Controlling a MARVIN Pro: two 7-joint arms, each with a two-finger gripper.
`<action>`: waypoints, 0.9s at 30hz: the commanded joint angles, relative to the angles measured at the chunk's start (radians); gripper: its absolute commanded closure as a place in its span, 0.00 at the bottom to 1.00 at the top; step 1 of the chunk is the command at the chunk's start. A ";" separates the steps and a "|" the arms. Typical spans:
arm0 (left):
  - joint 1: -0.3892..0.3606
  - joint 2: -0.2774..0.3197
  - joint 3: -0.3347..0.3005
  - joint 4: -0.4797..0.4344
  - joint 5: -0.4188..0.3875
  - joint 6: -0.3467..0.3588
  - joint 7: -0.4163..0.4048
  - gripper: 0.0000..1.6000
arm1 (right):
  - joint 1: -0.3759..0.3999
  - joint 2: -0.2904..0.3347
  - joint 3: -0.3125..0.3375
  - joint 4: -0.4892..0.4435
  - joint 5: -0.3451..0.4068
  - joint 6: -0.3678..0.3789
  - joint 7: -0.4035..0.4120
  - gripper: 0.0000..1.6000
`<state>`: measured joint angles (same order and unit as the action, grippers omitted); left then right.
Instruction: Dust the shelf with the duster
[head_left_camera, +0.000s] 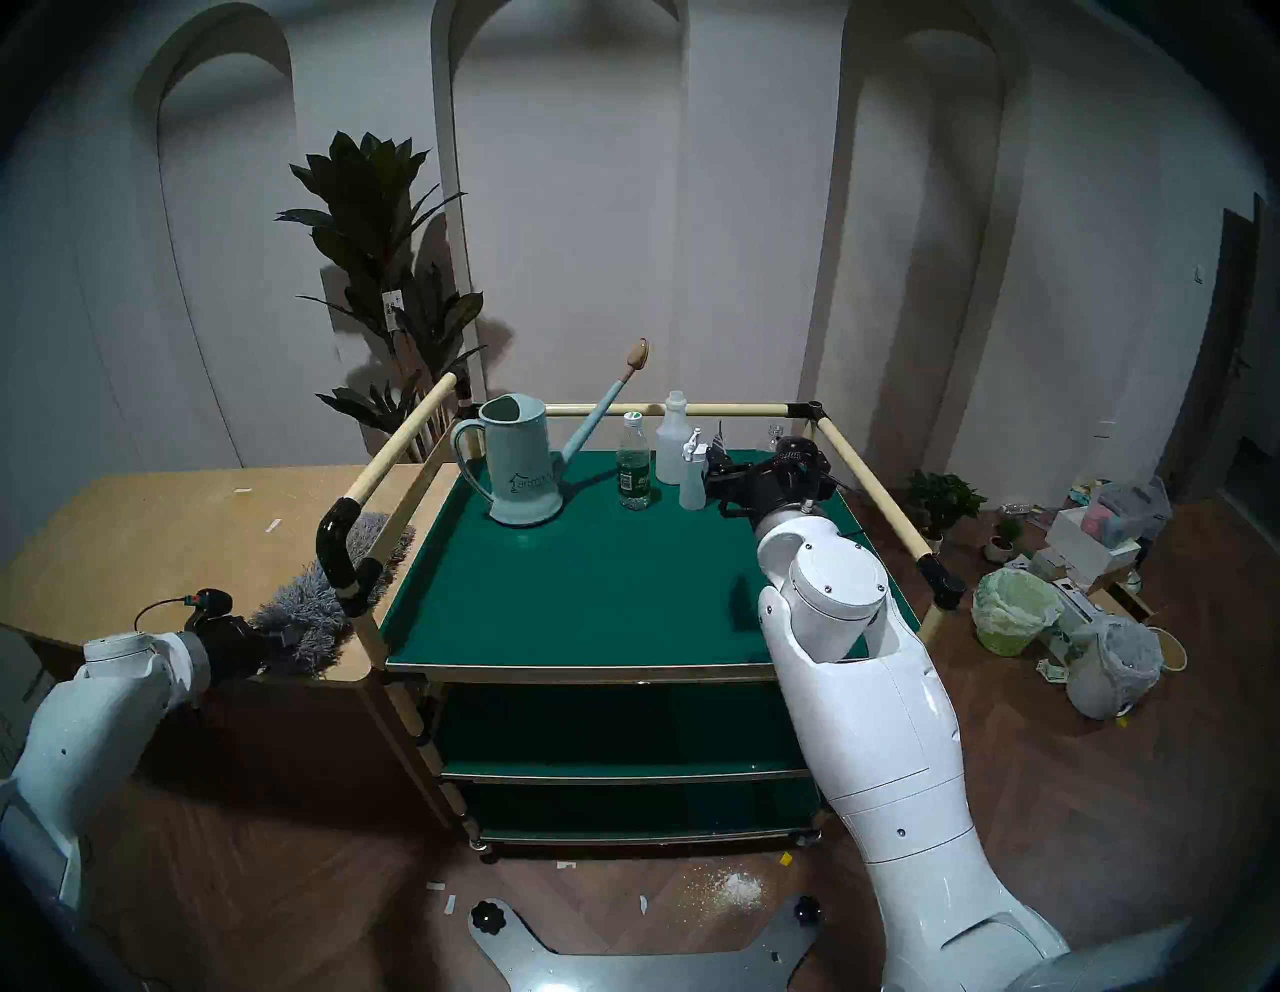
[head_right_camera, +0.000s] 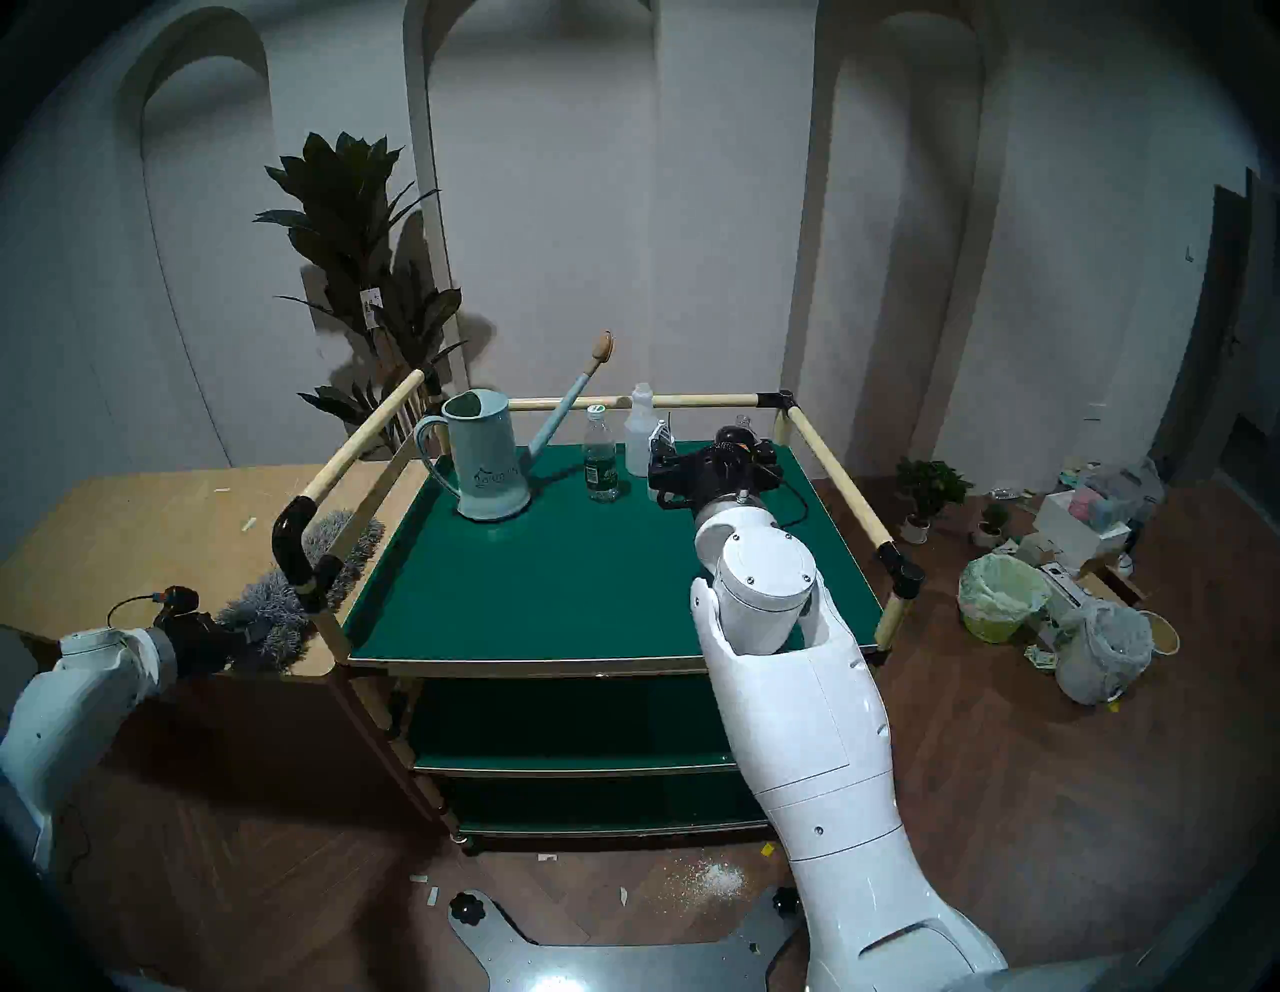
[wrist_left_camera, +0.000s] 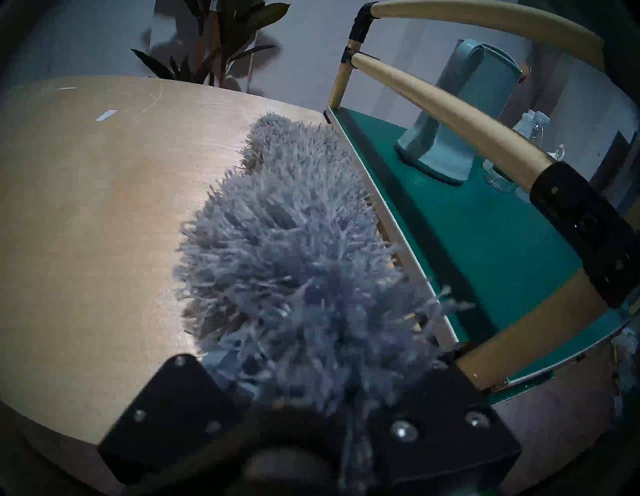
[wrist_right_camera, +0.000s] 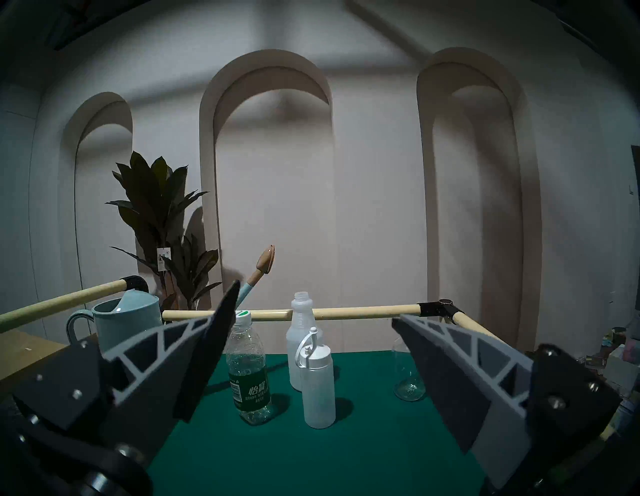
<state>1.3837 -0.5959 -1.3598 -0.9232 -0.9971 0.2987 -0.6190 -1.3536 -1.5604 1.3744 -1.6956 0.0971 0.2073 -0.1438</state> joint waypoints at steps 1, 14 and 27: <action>-0.005 0.010 -0.024 -0.029 -0.016 -0.011 0.000 0.00 | 0.010 0.001 0.001 -0.029 -0.002 -0.004 0.001 0.00; 0.178 0.094 -0.132 -0.179 -0.090 -0.046 0.013 0.00 | 0.012 0.003 0.007 -0.022 -0.009 -0.003 0.009 0.00; 0.357 0.152 -0.320 -0.242 -0.187 -0.090 -0.001 0.00 | 0.017 0.003 0.017 0.003 -0.009 -0.012 0.030 0.00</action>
<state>1.6452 -0.4889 -1.5873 -1.1233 -1.1344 0.2285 -0.5983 -1.3526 -1.5593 1.3897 -1.6853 0.0845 0.2078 -0.1224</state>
